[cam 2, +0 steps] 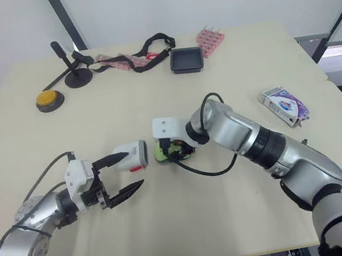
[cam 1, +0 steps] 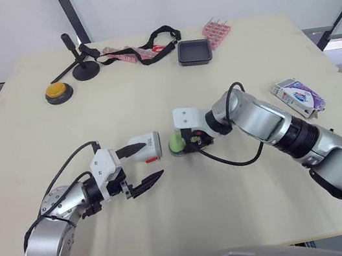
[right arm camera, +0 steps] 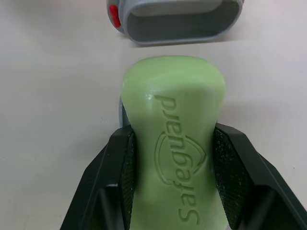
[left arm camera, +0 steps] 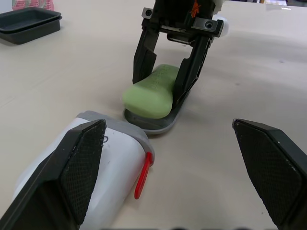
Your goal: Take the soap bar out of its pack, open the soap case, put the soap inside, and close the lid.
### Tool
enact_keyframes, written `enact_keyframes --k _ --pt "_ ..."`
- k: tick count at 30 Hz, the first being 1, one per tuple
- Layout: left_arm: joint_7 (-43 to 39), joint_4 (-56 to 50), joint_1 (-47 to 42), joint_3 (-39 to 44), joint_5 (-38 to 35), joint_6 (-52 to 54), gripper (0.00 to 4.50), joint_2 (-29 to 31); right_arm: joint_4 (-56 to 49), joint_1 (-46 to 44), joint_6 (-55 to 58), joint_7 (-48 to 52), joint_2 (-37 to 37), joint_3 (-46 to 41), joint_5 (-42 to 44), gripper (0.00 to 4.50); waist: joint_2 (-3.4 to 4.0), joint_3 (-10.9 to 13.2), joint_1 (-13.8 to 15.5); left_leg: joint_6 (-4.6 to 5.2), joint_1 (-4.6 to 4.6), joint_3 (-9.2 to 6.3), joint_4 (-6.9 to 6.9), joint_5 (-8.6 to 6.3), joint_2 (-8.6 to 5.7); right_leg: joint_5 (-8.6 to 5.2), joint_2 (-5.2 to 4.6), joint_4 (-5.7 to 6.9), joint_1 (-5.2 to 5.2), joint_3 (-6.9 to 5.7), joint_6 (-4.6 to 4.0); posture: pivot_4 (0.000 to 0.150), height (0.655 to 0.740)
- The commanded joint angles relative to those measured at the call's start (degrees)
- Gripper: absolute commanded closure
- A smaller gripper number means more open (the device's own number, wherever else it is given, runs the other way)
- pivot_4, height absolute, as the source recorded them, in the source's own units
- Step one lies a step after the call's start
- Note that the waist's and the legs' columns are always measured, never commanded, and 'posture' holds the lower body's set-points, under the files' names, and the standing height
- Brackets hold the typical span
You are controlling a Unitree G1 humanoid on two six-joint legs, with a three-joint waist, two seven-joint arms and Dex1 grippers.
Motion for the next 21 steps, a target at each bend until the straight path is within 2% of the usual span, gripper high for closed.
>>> enact_keyframes --k 1,2,4,5,9,15,18,21 --pt "0.2 -1.8 0.0 1.3 -0.6 0.0 0.0 0.4 -1.0 -1.4 -0.5 0.7 0.0 -0.9 -0.7 2.74 0.0 0.0 0.0 0.0 0.0 0.0 0.0 0.0 0.0 0.0 0.0 0.0 0.0 0.0 0.0 0.15 0.74" --pt "0.2 -1.8 -0.1 1.2 -0.6 0.0 0.0 0.3 -1.0 -1.4 -0.5 0.8 -0.1 -0.9 -0.7 2.74 0.0 0.0 0.0 0.0 0.0 0.0 0.0 0.0 0.0 0.0 0.0 0.0 0.0 0.0 0.0 0.15 0.74" --pt "0.2 -1.8 -0.2 1.2 -0.6 0.1 0.0 0.3 -1.0 -1.3 -0.8 0.7 -0.2 -1.0 -1.1 1.7 0.0 0.0 0.0 0.0 0.0 0.0 0.0 0.0 0.0 0.0 0.0 0.0 0.0 0.0 0.0 0.15 0.74" --pt "0.2 -1.8 -0.3 1.1 -0.6 0.1 0.0 0.3 -1.1 -1.3 -0.8 0.8 -0.2 -1.2 -1.0 1.5 0.0 0.0 0.0 0.0 0.0 0.0 0.0 0.0 0.0 0.0 0.0 0.0 0.0 0.0 0.0 0.15 0.74" --pt "-0.1 -1.4 -0.4 1.2 -0.5 -0.1 0.0 0.3 -1.6 -1.3 -0.8 1.0 -0.5 -2.2 -0.9 0.11 0.0 0.0 0.0 0.0 0.0 0.0 0.0 0.0 0.0 0.0 0.0 0.01 0.0 0.0 0.0 0.15 0.74" --pt "-0.7 0.1 -0.9 1.4 0.0 -1.1 0.0 0.5 -3.7 -0.3 -1.0 1.3 -2.1 -5.5 0.2 0.04 -0.01 0.0 0.0 0.0 0.0 0.0 0.01 0.0 0.0 0.0 0.0 0.01 0.0 0.0 0.0 0.15 0.74" --pt "-2.1 2.7 -1.3 2.0 1.0 -3.0 0.0 1.3 -8.2 4.5 -1.7 0.7 -4.1 -13.1 4.1 0.04 -0.04 0.0 0.5 0.0 0.0 -0.01 0.03 0.0 0.0 0.0 0.0 0.02 0.0 0.0 0.0 0.15 0.74" --pt "-3.7 6.2 -3.3 2.6 1.3 -3.9 0.0 2.5 -14.8 13.0 -3.1 0.4 -5.4 -22.8 10.2 0.04 -0.14 -0.1 0.9 0.01 0.01 -0.01 0.04 0.0 0.0 0.01 0.0 -0.02 0.0 0.01 0.01 0.15 0.74"
